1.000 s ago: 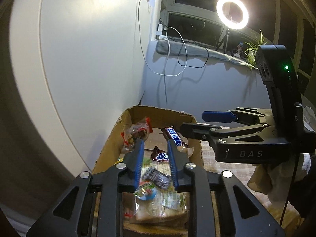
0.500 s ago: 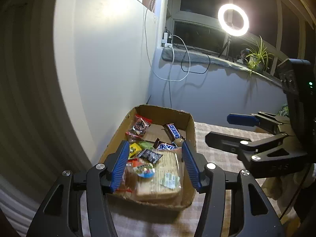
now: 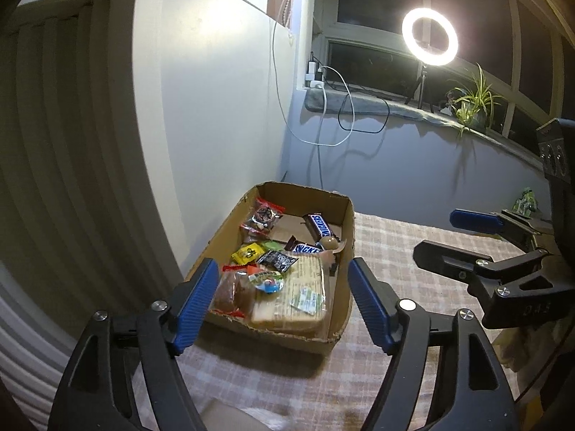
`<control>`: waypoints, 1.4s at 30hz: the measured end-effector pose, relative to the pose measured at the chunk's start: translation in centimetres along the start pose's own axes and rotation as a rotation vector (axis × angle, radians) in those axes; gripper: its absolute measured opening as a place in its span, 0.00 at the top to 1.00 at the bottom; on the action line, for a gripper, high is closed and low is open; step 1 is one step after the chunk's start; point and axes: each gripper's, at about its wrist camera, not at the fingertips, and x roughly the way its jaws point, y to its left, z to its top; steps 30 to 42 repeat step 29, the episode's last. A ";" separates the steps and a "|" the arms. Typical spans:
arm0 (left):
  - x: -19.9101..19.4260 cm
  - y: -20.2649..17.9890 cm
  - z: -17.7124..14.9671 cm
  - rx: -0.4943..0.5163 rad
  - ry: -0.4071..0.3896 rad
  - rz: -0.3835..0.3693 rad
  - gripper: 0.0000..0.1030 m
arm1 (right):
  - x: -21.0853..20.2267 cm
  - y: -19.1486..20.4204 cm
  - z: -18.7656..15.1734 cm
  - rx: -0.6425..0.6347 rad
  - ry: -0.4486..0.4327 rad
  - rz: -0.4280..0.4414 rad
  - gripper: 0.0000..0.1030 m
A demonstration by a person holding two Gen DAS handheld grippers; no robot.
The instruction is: Organize snacks
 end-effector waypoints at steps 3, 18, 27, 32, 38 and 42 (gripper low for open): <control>-0.2 -0.1 -0.1 -0.005 -0.002 0.013 0.26 | -0.4 -0.2 -0.4 0.005 -0.003 -0.010 0.06; -0.5 -0.8 -0.4 0.009 -0.005 0.021 0.22 | -1.5 -0.4 -0.8 0.007 -0.008 -0.031 0.06; -0.5 -1.0 -0.4 0.015 -0.009 0.023 0.22 | -1.4 -0.7 -0.9 0.013 -0.007 -0.032 0.06; -0.5 -1.0 -0.4 0.012 -0.007 0.024 0.22 | -1.4 -0.8 -1.0 0.017 -0.004 -0.035 0.06; -0.5 -1.0 -0.4 0.012 -0.007 0.024 0.22 | -1.4 -0.8 -1.0 0.017 -0.004 -0.035 0.06; -0.5 -1.0 -0.4 0.012 -0.007 0.024 0.22 | -1.4 -0.8 -1.0 0.017 -0.004 -0.035 0.06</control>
